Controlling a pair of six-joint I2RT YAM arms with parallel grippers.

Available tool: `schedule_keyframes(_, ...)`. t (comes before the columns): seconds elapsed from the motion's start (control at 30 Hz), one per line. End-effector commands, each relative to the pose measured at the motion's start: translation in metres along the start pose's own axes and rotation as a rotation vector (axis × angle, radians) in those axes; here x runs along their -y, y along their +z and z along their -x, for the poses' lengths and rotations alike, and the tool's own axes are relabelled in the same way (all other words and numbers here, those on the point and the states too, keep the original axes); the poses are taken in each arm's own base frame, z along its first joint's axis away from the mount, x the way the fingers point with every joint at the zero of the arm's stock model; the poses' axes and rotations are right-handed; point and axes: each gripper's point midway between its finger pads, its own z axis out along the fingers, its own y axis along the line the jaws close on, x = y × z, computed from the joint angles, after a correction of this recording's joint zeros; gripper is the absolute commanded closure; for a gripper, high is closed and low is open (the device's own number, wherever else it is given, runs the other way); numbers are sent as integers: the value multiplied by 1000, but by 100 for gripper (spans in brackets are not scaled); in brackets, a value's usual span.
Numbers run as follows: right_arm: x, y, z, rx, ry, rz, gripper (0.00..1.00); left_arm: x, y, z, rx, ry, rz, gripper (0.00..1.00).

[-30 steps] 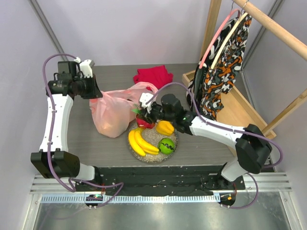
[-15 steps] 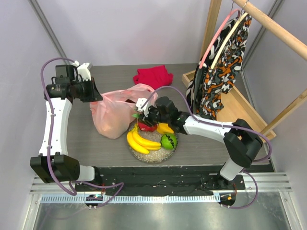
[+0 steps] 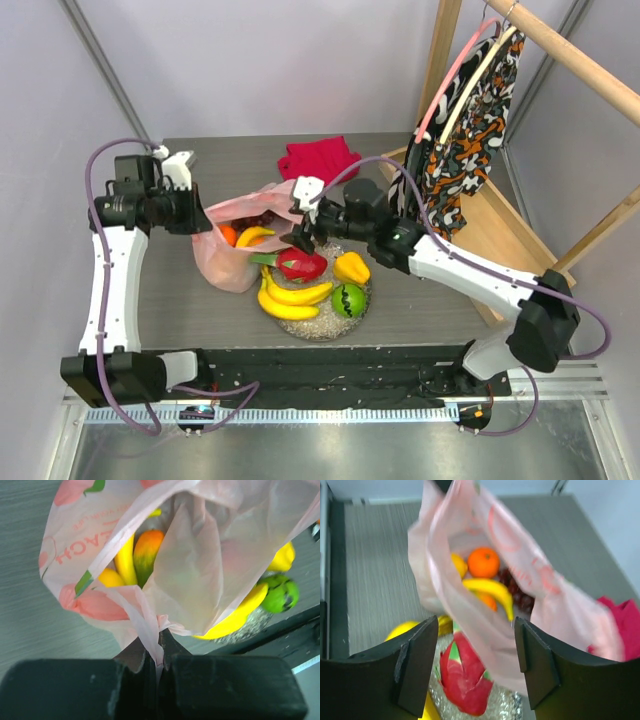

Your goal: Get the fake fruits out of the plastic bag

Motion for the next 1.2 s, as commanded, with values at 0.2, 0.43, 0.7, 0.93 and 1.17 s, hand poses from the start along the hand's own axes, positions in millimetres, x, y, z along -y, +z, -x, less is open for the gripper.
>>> schedule_keyframes(0.2,31,46,52,169,54,-103,50,-5,-16,-45,-82,146,29,100)
schedule_keyframes(0.43,22,105,-11,44,79,-67,72,2,-30,-63,-102,180,26,100)
schedule_keyframes(0.7,-48,106,-58,-135,105,130,75,2,-34,-95,-137,213,28,100)
schedule_keyframes(0.93,-31,138,-41,-91,140,69,68,12,-41,-103,-119,294,-22,100)
schedule_keyframes(1.17,-13,183,-52,-111,277,-57,52,24,-48,-114,-167,312,-95,100)
